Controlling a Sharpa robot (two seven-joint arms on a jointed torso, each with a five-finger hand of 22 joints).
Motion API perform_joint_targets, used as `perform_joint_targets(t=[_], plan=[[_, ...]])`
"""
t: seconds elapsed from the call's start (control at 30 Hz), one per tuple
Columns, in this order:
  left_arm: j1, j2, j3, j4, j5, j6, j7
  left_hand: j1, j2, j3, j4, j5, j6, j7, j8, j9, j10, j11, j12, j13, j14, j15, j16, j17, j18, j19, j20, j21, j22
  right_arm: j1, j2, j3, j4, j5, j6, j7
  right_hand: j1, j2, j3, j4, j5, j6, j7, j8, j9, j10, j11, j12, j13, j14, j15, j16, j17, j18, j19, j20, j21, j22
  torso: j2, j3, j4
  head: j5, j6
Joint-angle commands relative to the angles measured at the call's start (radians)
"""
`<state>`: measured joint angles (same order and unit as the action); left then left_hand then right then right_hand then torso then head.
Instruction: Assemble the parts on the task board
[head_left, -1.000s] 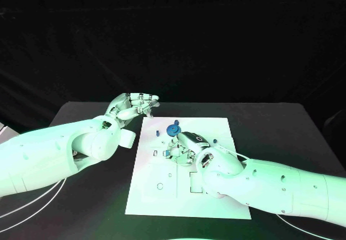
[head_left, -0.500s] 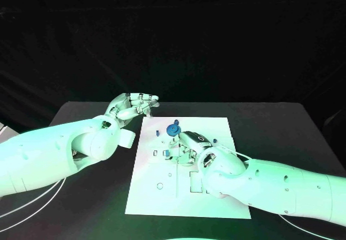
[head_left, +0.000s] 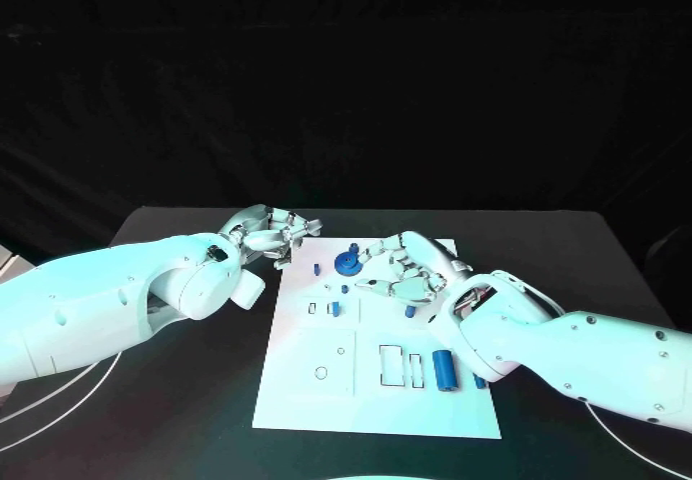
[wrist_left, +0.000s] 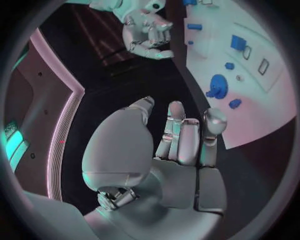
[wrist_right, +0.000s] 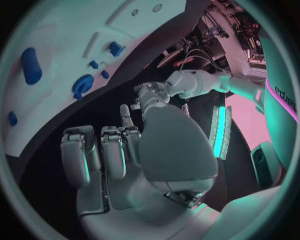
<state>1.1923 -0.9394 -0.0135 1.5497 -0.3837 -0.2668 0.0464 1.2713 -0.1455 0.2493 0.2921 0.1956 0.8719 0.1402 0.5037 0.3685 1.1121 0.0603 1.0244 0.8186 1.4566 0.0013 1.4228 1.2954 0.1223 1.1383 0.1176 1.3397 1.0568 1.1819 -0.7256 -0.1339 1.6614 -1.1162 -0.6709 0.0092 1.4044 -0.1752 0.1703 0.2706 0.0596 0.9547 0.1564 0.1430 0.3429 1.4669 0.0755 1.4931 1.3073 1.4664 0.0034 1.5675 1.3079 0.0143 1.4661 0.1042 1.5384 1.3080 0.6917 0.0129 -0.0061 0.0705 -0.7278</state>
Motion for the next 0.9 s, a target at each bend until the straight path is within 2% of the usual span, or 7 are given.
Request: perform_joint_targets(t=[0.03, 0.07, 0.23, 0.33, 0.47, 0.77, 0.9], plan=[[0.002, 0.005, 0.001, -0.003, -0.233, 0.146, -0.266, -0.047, 0.012, -0.018, 0.001, 0.004, 0.008, -0.015, 0.037, 0.025, 0.052, -0.010, 0.085, 0.087, 0.029, -0.010, 0.030, 0.050, -0.016, 0.045, -0.008, 0.025, 0.045, 0.016, -0.026, 0.002, 0.011, 0.289, -0.023, 0.152, 0.005, 0.003, 0.005, 0.006, 0.001, 0.007, -0.002, 0.008, 0.003, 0.039, -0.002, -0.003, 0.206, 0.100, -0.002, -0.003, 0.248, -0.005, 0.086, 0.003, -0.002, 0.240, -0.014, 0.0011, -0.0013, 0.005, -0.009], [0.002, 0.007, 0.002, -0.004, -0.263, 0.168, -0.296, -0.049, 0.013, -0.019, 0.001, 0.004, 0.008, -0.016, 0.039, 0.027, 0.054, -0.010, 0.088, 0.089, 0.030, -0.011, 0.031, 0.051, -0.017, 0.047, -0.009, 0.026, 0.046, 0.022, -0.034, 0.003, 0.012, 0.318, -0.024, 0.157, 0.004, 0.003, 0.004, 0.007, 0.001, 0.007, -0.003, 0.009, 0.003, 0.039, -0.003, -0.002, 0.206, 0.101, -0.002, -0.003, 0.248, -0.005, 0.087, 0.003, -0.001, 0.240, -0.016, 0.0021, -0.0016, 0.008, -0.011], [0.006, 0.032, 0.002, -0.012, -0.433, 0.277, -0.447, -0.116, 0.037, -0.058, 0.002, 0.003, 0.021, -0.039, 0.099, 0.079, 0.116, -0.031, 0.167, 0.177, 0.059, -0.030, 0.064, 0.109, -0.029, 0.101, -0.025, 0.055, 0.102, 0.051, -0.077, 0.008, 0.013, 0.433, -0.024, 0.166, -0.001, 0.003, 0.002, 0.010, 0.000, 0.007, -0.003, 0.013, 0.005, 0.039, -0.003, -0.002, 0.206, 0.100, -0.003, -0.004, 0.247, -0.005, 0.086, 0.002, -0.002, 0.240, -0.022, 0.0042, -0.0018, 0.014, -0.021], [0.007, 0.054, 0.002, -0.020, -0.503, 0.328, -0.511, -0.132, 0.042, -0.067, 0.003, 0.001, 0.020, -0.043, 0.107, 0.090, 0.123, -0.034, 0.175, 0.187, 0.063, -0.033, 0.068, 0.116, -0.031, 0.110, -0.029, 0.060, 0.112, 0.064, -0.091, 0.009, 0.003, 0.464, -0.023, 0.162, -0.001, 0.003, 0.002, 0.010, 0.000, 0.007, -0.003, 0.013, 0.005, 0.038, -0.003, -0.003, 0.205, 0.100, -0.003, -0.004, 0.247, -0.005, 0.086, 0.002, -0.003, 0.240, -0.023, 0.0057, -0.0040, 0.017, -0.024], [0.011, 0.082, 0.002, -0.035, -0.548, 0.353, -0.554, -0.138, 0.043, -0.072, 0.003, 0.001, 0.016, -0.043, 0.108, 0.093, 0.120, -0.035, 0.172, 0.182, 0.063, -0.034, 0.068, 0.115, -0.032, 0.111, -0.030, 0.060, 0.113, 0.073, -0.098, 0.010, -0.010, 0.486, -0.021, 0.153, 0.000, 0.002, 0.001, 0.009, 0.000, 0.004, -0.003, 0.013, 0.005, 0.039, -0.004, -0.003, 0.206, 0.100, -0.003, -0.004, 0.246, -0.005, 0.086, 0.002, -0.003, 0.239, -0.023, 0.0073, -0.0044, 0.019, -0.030], [0.034, 0.157, 0.000, -0.091, -0.582, 0.384, -0.594, -0.145, 0.044, -0.078, 0.003, 0.002, 0.007, -0.041, 0.104, 0.097, 0.113, -0.034, 0.166, 0.173, 0.062, -0.034, 0.066, 0.113, -0.032, 0.113, -0.031, 0.061, 0.115, 0.083, -0.105, 0.010, -0.034, 0.499, -0.014, 0.128, 0.000, 0.002, 0.000, 0.008, 0.000, -0.003, -0.002, 0.012, 0.005, 0.038, -0.003, -0.003, 0.205, 0.100, -0.004, -0.004, 0.246, -0.005, 0.085, 0.001, -0.004, 0.239, -0.021, 0.0060, -0.0059, 0.021, -0.037], [0.044, 0.188, -0.005, -0.112, -0.584, 0.399, -0.600, -0.146, 0.044, -0.079, 0.003, 0.002, 0.006, -0.041, 0.104, 0.097, 0.112, -0.033, 0.165, 0.173, 0.062, -0.033, 0.066, 0.113, -0.032, 0.113, -0.031, 0.061, 0.114, 0.084, -0.105, 0.010, -0.042, 0.497, -0.010, 0.116, 0.000, 0.002, 0.000, 0.008, 0.000, -0.006, -0.002, 0.012, 0.004, 0.038, -0.003, -0.003, 0.205, 0.100, -0.004, -0.005, 0.245, -0.005, 0.085, 0.001, -0.004, 0.239, -0.021, 0.0058, -0.0037, 0.019, -0.040]])
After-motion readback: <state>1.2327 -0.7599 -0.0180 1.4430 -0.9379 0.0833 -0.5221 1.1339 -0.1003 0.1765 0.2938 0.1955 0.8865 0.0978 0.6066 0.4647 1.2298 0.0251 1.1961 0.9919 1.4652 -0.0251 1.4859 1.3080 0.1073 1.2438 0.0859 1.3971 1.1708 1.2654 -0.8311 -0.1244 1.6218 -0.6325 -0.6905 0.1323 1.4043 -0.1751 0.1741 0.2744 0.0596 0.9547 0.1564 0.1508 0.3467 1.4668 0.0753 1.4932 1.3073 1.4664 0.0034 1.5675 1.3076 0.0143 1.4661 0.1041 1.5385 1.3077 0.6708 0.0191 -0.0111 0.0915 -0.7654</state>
